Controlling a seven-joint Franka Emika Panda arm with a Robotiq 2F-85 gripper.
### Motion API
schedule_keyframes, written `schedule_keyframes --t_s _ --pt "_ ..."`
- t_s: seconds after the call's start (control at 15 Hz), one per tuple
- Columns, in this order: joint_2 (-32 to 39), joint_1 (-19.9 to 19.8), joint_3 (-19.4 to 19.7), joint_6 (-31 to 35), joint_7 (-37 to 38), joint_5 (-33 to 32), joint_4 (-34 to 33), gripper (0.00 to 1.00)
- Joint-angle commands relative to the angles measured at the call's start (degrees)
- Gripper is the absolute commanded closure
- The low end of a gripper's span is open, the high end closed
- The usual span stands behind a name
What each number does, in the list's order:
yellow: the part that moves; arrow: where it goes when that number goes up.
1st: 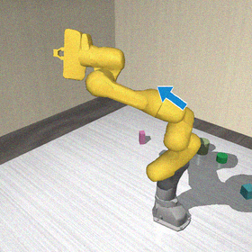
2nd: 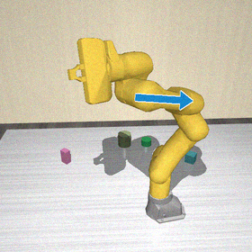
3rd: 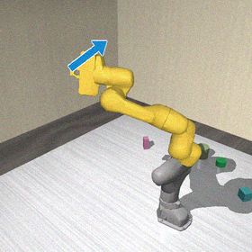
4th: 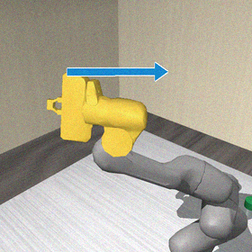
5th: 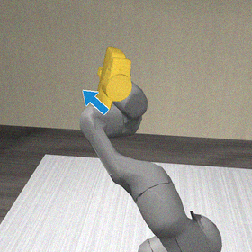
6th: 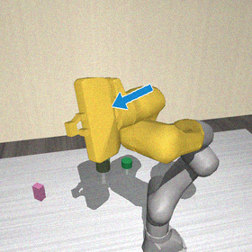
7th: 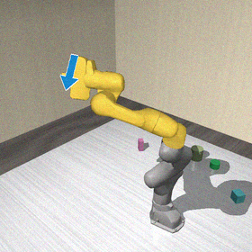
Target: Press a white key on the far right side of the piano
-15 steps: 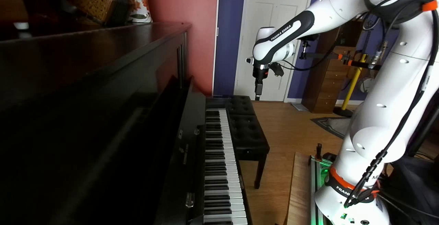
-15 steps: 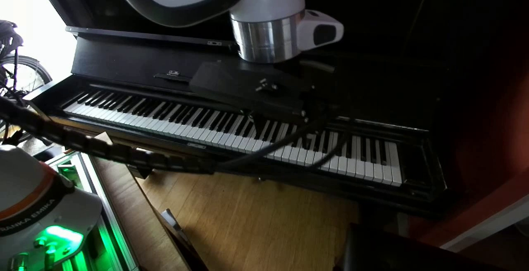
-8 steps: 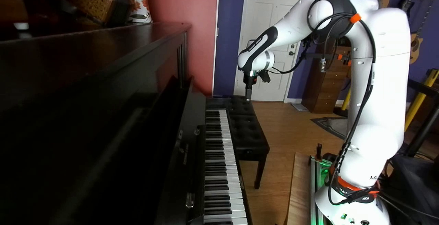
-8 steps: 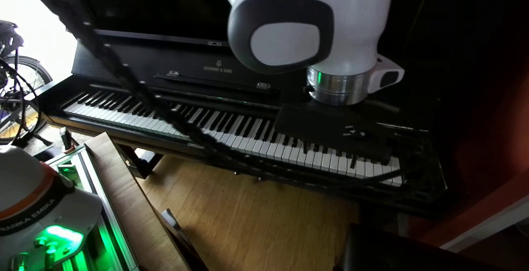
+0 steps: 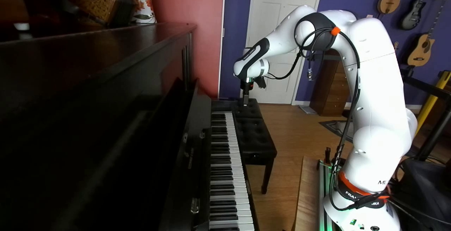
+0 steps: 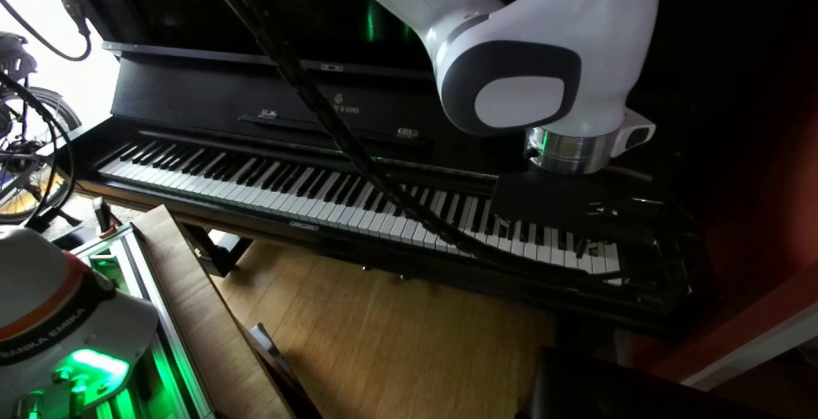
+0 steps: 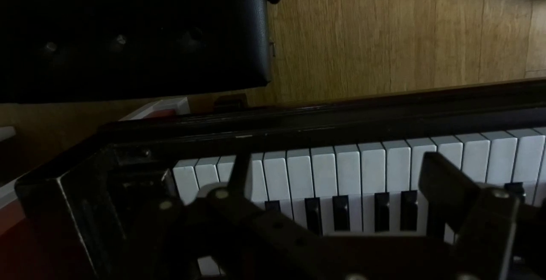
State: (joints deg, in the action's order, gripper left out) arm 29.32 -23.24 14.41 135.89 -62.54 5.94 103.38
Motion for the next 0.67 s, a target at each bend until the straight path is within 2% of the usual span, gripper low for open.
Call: schedule_keyframes --t_s 0.0,0.47,0.53,0.6 --pt "-0.2 -1.8 -1.9 -0.1 0.9 -1.4 -0.2 0.00" --pt "5.6 -3.2 -4.3 0.9 2.0 -0.7 -4.1 0.00" --pt "6.6 -3.4 -4.5 0.9 2.0 -0.9 -4.9 0.25" --pt "7.3 -3.8 -4.8 1.1 1.6 -0.9 -5.6 0.26"
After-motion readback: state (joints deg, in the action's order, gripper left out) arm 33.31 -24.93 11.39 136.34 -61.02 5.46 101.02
